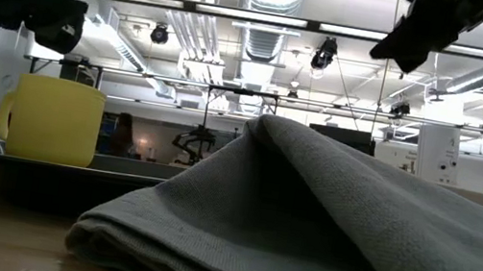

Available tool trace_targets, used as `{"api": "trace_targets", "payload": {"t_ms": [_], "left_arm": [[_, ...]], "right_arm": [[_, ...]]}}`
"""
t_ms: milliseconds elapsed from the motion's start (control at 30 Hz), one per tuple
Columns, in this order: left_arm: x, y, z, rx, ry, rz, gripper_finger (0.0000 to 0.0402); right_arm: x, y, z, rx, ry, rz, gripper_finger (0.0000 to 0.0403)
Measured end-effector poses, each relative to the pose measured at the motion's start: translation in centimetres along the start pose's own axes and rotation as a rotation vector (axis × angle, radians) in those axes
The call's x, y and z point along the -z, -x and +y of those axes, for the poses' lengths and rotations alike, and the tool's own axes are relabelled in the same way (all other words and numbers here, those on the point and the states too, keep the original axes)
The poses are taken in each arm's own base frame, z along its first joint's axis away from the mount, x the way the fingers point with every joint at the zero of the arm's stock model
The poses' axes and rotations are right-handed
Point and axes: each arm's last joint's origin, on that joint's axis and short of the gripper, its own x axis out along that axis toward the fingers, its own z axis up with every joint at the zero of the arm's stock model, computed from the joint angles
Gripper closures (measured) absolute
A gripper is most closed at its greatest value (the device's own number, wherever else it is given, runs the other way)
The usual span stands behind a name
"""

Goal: Set up tray
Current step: Put the white plate on the black tray below the yellow mug

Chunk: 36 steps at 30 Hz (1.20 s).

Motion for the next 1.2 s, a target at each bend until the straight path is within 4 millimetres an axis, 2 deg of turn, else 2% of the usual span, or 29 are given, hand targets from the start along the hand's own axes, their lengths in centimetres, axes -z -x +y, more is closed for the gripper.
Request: {"api": "trace_targets", "payload": {"t_ms": [300, 433, 633, 800, 967, 1200], "left_arm": [[0.5, -0.4, 0.0, -0.001, 0.028, 0.056, 0.0297], [0.6, -0.4, 0.0, -0.003, 0.096, 0.072, 0.0297], [0.9, -0.6, 0.0, -0.004, 0.099, 0.097, 0.0297], [1.0, -0.7, 0.0, -0.005, 0.099, 0.111, 0.0297], [0.9, -0.7, 0.0, -0.003, 0.071, 0.109, 0.0297], [0.0, -0.4, 0.0, 0.0, 0.027, 0.0, 0.0297]], "right_arm": [[0.1, -1.7, 0.0, 0.007, -0.028, 0.035, 0.0385], [0.0, -1.7, 0.0, 0.005, -0.011, 0.027, 0.0385], [-0.1, -1.1, 0.0, 0.001, 0.063, 0.004, 0.0385], [-0.1, -0.8, 0.0, -0.001, 0.052, 0.004, 0.0385], [0.6, -0.7, -0.1, 0.009, 0.052, 0.07, 0.0385], [1.5, -0.6, -0.2, 0.022, 0.053, 0.172, 0.0385]]}}
